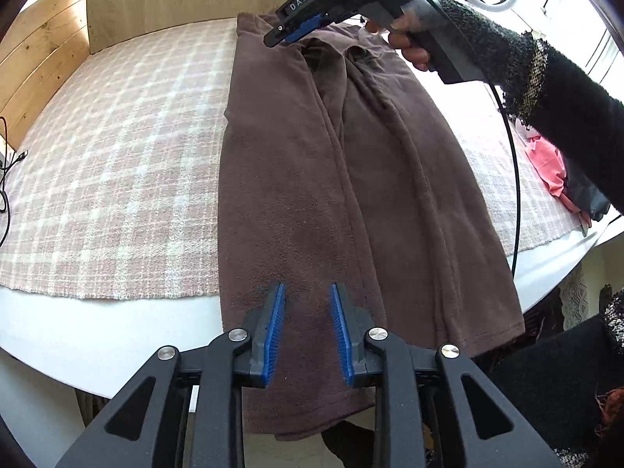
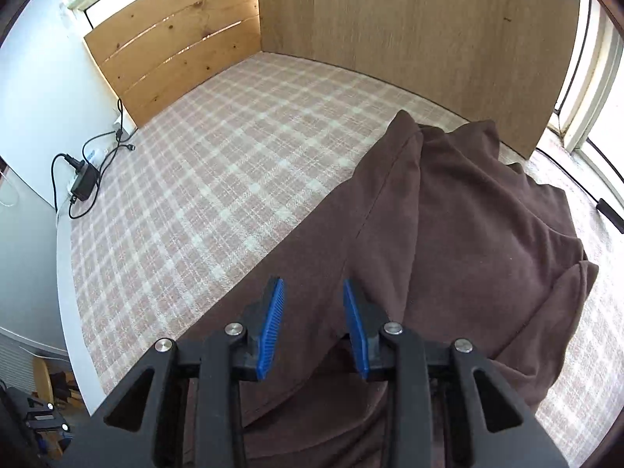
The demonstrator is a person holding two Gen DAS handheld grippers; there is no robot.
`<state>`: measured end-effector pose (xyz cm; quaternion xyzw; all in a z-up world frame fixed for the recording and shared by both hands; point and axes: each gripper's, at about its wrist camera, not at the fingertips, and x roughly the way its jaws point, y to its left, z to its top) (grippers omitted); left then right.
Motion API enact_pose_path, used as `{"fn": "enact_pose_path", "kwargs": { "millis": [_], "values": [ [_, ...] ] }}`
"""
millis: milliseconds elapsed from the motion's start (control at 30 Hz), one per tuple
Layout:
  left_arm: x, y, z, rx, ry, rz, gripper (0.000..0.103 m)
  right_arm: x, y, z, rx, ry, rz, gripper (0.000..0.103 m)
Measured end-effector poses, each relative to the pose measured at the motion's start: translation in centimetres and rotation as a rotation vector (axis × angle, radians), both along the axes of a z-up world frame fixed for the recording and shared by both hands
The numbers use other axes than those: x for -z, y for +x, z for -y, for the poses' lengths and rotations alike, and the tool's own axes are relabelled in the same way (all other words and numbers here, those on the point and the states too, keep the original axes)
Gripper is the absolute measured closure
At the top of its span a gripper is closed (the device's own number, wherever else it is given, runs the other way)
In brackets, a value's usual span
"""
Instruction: Fold clothes
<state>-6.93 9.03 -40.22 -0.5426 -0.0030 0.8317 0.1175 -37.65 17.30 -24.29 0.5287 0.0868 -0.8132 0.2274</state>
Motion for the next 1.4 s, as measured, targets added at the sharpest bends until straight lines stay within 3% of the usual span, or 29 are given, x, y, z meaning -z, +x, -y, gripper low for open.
{"fn": "enact_pose_path", "kwargs": {
  "millis": [33,100,200,267,300,367,400,600,700,933,1200,1233,1267,1333,1400],
  "values": [
    [0.5,0.3,-0.1,0.013,-0.016,0.001,0.079,1.2,-0.3,0.2,0.005,0.05,0.009,0.073],
    [1.3,0.9,-0.3,0.037,-0.047,0.004,0.077,1.3,0.0,-0.4,0.014,0.02,-0.009,0.073],
    [-0.3,1.7,1.0,0.024,-0.024,0.039,0.077,-0.9,1.4,-1.9,0.074,-0.048,0.029,0.072],
    [-1.9,2.6,2.6,0.014,-0.001,0.026,0.074,-3.6,4.1,-3.7,0.101,-0.137,0.017,0.07],
    [-2.7,3.1,3.4,0.009,0.009,0.019,0.067,-4.7,6.2,-4.9,0.122,-0.182,0.007,0.068],
    [-3.9,4.0,5.3,0.014,0.026,-0.008,0.059,-5.9,11.9,-7.6,0.193,-0.246,-0.015,0.051],
    [-4.1,4.1,6.4,0.022,0.051,-0.006,0.059,-6.1,15.0,-8.9,0.238,-0.269,-0.025,0.05],
    [-1.9,3.6,9.6,0.059,0.165,0.121,0.059,0.4,31.0,-9.7,0.572,-0.244,0.137,0.049],
    [-0.3,2.7,8.3,0.138,0.119,0.136,0.059,1.5,35.4,-8.6,0.662,-0.231,0.13,0.05],
    [1.0,2.4,6.1,0.192,0.098,0.139,0.059,1.2,36.7,-6.1,0.651,-0.12,0.08,0.05],
    [1.2,2.4,4.2,0.196,0.072,0.124,0.061,1.8,36.1,-5.1,0.577,-0.08,0.063,0.05],
    [1.1,2.5,4.2,0.199,0.074,0.125,0.061,1.8,36.0,-5.1,0.563,-0.085,0.062,0.056],
    [1.1,2.7,4.1,0.206,0.071,0.121,0.062,1.8,36.0,-5.1,0.542,-0.108,0.067,0.069],
    [1.1,3.0,3.8,0.224,0.086,0.126,0.081,1.9,35.9,-5.0,0.519,-0.14,0.077,0.077],
    [1.1,3.1,3.7,0.228,0.114,0.139,0.087,2.2,35.9,-5.1,0.507,-0.17,0.091,0.083]
  ]
}}
